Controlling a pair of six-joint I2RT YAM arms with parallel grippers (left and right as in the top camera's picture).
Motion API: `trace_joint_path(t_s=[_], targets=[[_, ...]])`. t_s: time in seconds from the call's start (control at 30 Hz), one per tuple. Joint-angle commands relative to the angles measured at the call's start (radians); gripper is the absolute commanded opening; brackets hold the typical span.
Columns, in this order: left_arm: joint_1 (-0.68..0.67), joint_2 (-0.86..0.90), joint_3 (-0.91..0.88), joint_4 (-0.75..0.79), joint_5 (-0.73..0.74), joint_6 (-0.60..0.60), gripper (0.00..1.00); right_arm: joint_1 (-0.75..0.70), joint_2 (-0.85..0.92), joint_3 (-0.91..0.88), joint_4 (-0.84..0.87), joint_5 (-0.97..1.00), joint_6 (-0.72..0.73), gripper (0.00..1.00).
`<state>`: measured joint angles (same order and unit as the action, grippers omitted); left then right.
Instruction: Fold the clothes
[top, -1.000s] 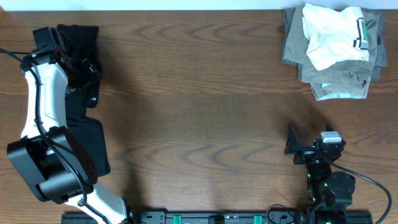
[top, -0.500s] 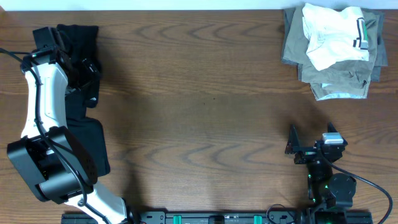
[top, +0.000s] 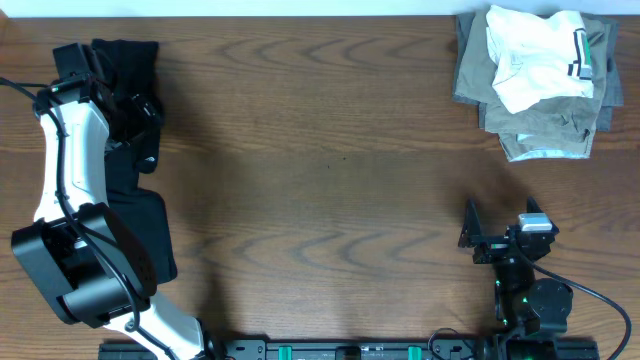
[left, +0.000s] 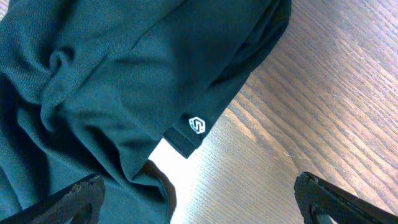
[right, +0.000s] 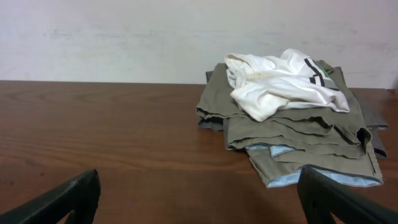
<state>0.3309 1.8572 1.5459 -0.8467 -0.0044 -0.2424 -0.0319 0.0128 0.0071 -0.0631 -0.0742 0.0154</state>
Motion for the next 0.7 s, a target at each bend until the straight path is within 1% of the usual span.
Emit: trace_joint_path(t_s=[0.0,0.2,0.33,0.43,0.53,0.6,0.67], targets=[[0.0,0.007,-0.004,0.0,-0.008,-0.006,0.98,-0.014,-0.006,-0.002,-0.005,0.007,0.013,1.0],[-0.006,-0.072,-0.004,-0.027,-0.004,-0.003,0.98,-0.014,-0.006,-0.002,-0.005,0.007,0.013,0.99],[-0.043,-0.15,-0.004,-0.037,0.0,-0.005,0.98,-0.014,-0.006,-0.002,-0.005,0.007,0.013,0.99],[-0.084,-0.218,-0.005,-0.016,0.0,-0.005,0.98,-0.014,-0.006,-0.002,-0.005,0.007,0.013,0.99],[-0.135,-0.304,-0.019,0.045,0.003,-0.001,0.98,-0.014,-0.006,-0.002,-0.005,0.007,0.013,0.99],[-0.171,-0.365,-0.048,0.105,0.031,0.048,0.98,-0.014,-0.006,-0.002,-0.005,0.007,0.013,0.99],[-0.206,-0.423,-0.086,0.154,0.079,0.134,0.98,-0.014,-0.006,-0.002,-0.005,0.007,0.013,0.99]])
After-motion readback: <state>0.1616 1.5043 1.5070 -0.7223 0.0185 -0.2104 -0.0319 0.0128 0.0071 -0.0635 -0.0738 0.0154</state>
